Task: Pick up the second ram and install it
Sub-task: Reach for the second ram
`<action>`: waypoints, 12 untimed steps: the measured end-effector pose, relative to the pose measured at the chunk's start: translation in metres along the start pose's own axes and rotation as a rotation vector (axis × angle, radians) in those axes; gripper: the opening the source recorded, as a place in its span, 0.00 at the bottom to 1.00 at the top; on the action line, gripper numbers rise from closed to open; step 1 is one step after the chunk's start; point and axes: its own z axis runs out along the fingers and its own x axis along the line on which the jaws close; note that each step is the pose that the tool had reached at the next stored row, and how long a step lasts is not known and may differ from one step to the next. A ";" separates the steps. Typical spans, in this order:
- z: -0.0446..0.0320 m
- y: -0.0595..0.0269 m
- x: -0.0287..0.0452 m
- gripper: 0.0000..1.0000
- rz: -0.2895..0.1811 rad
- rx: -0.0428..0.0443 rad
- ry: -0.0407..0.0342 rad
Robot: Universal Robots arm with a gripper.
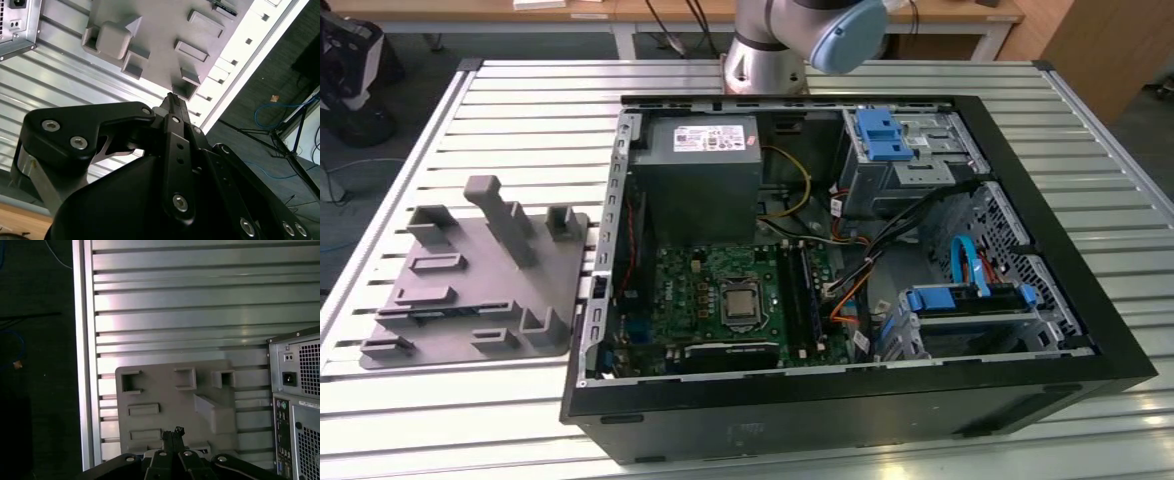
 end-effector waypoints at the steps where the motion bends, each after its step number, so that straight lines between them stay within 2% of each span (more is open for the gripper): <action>1: 0.0017 -0.0002 0.0004 0.10 0.000 0.0001 0.0002; 8: 0.0127 -0.0015 0.0043 0.10 0.000 0.0005 0.0004; 12: 0.0170 -0.0070 0.0056 0.10 0.000 0.0004 0.0004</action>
